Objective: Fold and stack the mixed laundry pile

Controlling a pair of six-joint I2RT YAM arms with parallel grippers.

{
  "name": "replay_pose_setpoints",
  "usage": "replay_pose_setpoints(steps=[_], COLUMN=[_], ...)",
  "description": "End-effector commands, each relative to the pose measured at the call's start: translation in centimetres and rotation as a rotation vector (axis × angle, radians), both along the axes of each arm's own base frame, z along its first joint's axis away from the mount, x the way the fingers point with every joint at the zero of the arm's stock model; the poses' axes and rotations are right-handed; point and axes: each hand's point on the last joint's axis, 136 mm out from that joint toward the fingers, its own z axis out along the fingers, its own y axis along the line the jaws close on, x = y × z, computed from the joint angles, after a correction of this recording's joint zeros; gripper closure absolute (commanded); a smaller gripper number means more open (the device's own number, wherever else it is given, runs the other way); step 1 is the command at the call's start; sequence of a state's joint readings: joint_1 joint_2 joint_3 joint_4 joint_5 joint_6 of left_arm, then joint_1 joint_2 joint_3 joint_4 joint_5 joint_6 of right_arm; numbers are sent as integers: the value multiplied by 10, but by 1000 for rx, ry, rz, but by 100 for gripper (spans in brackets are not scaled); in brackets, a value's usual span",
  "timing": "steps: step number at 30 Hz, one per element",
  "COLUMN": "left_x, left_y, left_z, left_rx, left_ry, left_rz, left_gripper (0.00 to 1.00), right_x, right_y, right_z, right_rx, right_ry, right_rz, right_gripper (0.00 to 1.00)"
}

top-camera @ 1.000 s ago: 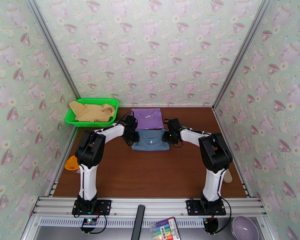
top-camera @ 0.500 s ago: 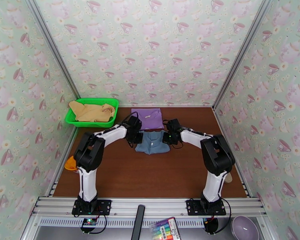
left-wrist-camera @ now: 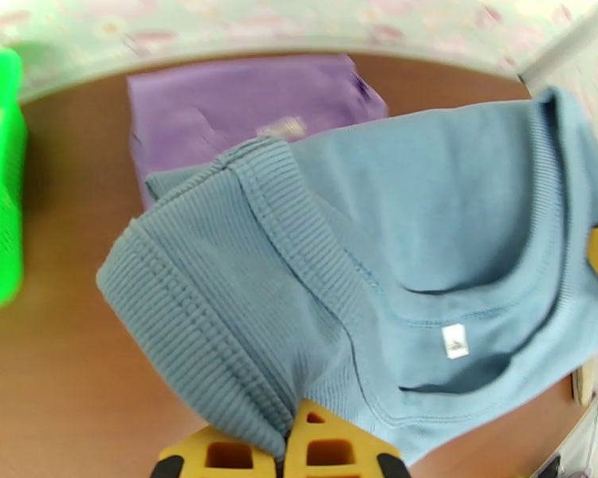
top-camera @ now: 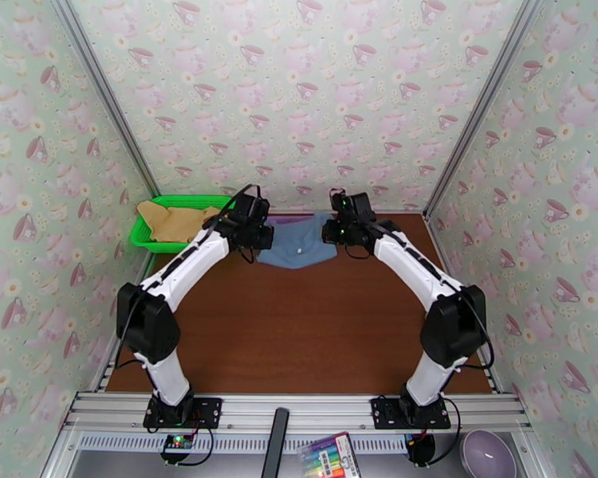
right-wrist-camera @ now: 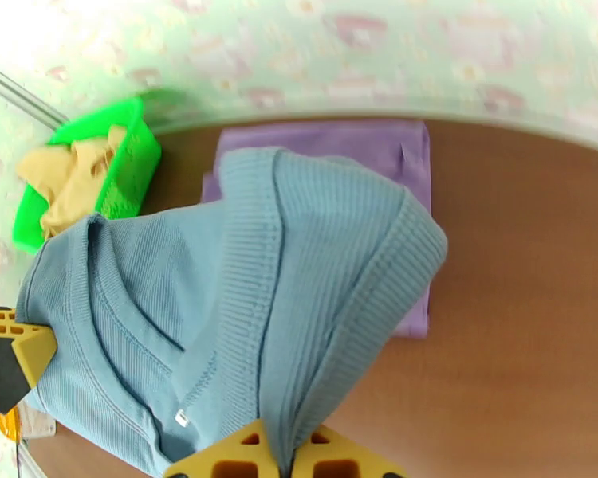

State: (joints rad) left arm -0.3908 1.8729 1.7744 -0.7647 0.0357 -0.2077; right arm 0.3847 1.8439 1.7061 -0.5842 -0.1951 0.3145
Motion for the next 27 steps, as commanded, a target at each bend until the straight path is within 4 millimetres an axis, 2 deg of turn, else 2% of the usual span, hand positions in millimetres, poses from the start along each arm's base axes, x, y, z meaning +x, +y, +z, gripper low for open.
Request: replay_pose_setpoints(steps=[1,5,10,16,18,20,21,24,27], left_x=[33,69,97,111,113,115,116,119,121], left_y=[18,21,21,19,19,19,19,17,15], left_z=[-16,-32,-68,-121,-132,-137,-137,-127,-105], left_rx=[67,69,67,41,37,26,14,-18,-55], left_ry=[-2,-9,12,85,102,111,111,92,58], left_rz=[21,21,30,46,50,52,50,37,18], left_gripper=[100,100,100,100,100,99,93,65,48], right_x=[27,63,96,113,114,115,115,116,116], right_y=[4,17,24,21,19,19,18,13,8], right_z=[-34,-60,-93,-140,-150,-154,-153,-139,-108], right_rx=[-44,-56,-67,-69,-64,-63,-69,-85,-93], right_ry=[52,65,86,151,167,171,169,137,88], right_rz=[37,55,50,23,19,17,15,13,13], right_gripper=[100,100,100,100,100,87,81,63,55])
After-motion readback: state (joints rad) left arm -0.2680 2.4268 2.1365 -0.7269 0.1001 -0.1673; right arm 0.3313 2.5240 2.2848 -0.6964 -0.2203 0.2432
